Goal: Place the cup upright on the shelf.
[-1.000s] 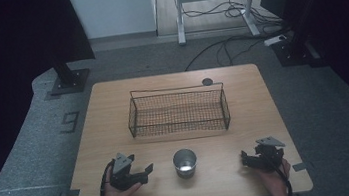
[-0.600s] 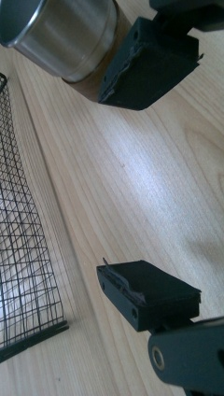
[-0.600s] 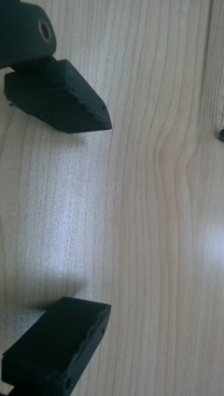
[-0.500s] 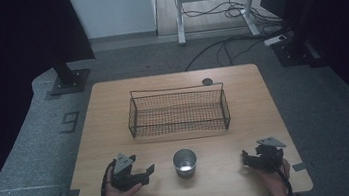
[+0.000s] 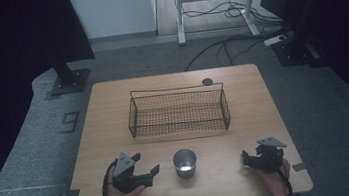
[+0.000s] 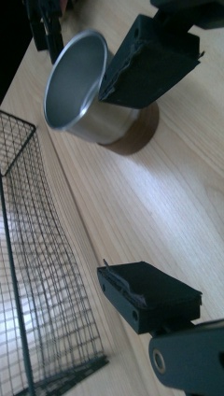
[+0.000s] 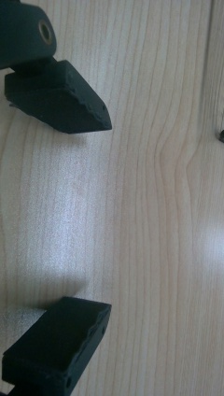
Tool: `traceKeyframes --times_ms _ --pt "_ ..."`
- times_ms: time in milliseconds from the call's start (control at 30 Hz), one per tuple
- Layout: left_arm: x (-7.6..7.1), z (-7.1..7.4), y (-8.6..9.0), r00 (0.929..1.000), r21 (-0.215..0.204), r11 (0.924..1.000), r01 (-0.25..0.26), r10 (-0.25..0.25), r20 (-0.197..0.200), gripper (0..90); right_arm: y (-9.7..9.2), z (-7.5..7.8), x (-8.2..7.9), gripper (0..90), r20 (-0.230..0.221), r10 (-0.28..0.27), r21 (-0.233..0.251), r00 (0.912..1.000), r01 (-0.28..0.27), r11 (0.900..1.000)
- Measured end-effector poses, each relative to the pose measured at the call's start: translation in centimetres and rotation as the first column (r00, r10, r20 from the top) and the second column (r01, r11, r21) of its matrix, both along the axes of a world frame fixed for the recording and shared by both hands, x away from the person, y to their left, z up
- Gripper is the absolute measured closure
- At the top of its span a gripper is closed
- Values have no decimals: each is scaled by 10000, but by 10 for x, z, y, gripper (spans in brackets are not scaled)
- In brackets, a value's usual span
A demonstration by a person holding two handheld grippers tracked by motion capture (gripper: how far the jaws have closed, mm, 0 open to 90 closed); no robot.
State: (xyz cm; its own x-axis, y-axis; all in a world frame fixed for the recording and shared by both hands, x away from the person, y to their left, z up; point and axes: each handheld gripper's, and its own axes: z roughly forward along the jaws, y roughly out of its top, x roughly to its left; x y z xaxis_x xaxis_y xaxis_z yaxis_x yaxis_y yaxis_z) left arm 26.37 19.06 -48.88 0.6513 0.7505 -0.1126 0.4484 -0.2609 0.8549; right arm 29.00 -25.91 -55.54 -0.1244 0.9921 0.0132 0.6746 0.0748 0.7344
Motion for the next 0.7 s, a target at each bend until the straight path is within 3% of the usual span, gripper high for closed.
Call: traceKeyframes --times_ms 267,400,700 --pt "1 4 -7 9992 -381 9986 356 -363 -187 151 0 0 0 106 -5 -9 2 10000 9 10000" --pt "1 5 -11 9989 -347 9985 420 -427 -210 150 0 0 0 106 -3 -8 2 10000 8 10000" --pt "0 9 -26 9938 -366 9936 1065 -1076 -281 148 0 0 0 106 -3 -39 0 10000 39 10000"
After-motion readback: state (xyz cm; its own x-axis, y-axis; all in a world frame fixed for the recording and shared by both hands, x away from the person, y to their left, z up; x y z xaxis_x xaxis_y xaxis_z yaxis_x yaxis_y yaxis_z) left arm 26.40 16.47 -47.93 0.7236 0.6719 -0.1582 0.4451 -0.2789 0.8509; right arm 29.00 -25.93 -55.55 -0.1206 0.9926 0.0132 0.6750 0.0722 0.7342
